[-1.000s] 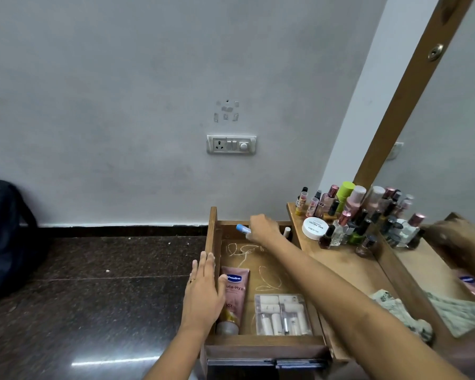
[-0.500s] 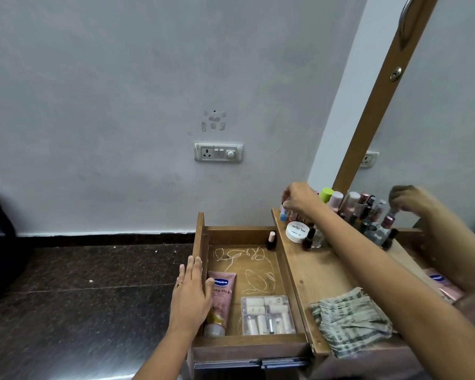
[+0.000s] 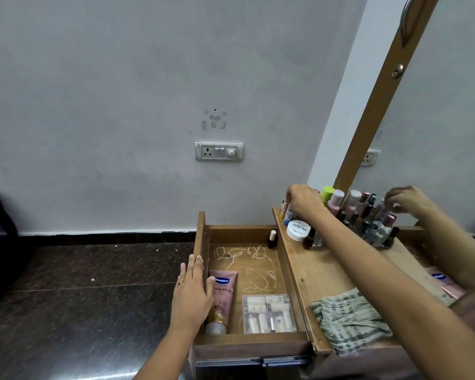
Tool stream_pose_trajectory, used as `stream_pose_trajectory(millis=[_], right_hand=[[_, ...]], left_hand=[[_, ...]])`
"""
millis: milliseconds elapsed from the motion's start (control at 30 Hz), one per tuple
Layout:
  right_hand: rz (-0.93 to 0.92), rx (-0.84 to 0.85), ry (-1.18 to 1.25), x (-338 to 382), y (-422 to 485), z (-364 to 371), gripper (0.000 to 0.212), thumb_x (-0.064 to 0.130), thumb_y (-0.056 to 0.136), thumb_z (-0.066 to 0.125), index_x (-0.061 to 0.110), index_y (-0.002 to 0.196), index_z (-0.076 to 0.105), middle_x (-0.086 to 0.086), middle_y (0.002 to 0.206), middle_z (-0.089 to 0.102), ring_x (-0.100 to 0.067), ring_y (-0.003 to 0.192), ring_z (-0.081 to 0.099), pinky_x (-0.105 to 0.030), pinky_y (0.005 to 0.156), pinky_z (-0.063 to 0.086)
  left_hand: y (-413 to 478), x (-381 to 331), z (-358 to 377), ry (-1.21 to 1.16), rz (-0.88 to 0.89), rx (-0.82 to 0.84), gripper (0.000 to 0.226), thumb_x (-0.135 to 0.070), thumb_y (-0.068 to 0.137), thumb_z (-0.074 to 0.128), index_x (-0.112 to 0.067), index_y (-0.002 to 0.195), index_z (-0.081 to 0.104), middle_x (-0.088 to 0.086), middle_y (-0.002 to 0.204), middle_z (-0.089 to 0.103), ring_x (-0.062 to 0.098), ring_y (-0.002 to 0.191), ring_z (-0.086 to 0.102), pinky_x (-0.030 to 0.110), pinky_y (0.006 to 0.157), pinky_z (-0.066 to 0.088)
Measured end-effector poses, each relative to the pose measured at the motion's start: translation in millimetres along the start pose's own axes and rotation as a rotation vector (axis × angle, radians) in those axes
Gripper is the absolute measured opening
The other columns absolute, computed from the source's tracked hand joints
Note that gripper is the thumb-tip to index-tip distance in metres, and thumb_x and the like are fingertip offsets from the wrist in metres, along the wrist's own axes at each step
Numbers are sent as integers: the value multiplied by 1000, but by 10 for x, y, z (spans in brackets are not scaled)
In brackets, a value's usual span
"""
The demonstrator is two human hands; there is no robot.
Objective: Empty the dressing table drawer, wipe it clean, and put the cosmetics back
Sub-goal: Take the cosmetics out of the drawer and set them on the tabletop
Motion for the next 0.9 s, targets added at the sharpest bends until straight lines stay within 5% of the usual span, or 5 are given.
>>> stream_pose_trajectory(millis=[433,633,800,900], right_hand=[[2,-27,-26,-6,-32,-72,25,7,84,65,14,108,69,-11,112,65,-31,102,63,-39,85,53],[-84,-202,-188,400,-256,-191,28,-2,84,53,7,109,63,-12,110,64,-31,106,61,-36,79,51],[-304,-21,-311,975,-412,648,32,3,91,49,6,121,57,-12,123,55,-28,116,51,-37,87,48],[-271,66,-462,936,-347,1140,33,9,97,48,4,129,53,-15,129,52,-28,119,45,-34,94,42]], left_hand=[[2,3,-5,1,7,-3,65,-47,99,37,-23,155,12,-6,161,5,17,149,1,36,117,18],[2,4,-2,3,2,5,66,-48,99,37,-23,155,12,-6,161,4,17,148,1,36,117,17],[-10,-5,-23,0,12,5,64,-46,100,36,-22,155,13,-5,161,5,18,149,2,37,117,18],[-10,1,-24,-8,12,0,63,-45,100,37,-23,154,14,-5,161,6,18,149,2,37,117,19]])
Point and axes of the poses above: each hand's wrist, its own y-axis towards the middle knuckle, its own z-axis out of the palm, x = y × z, the point moved 7 cm from there along y, towards the middle knuckle
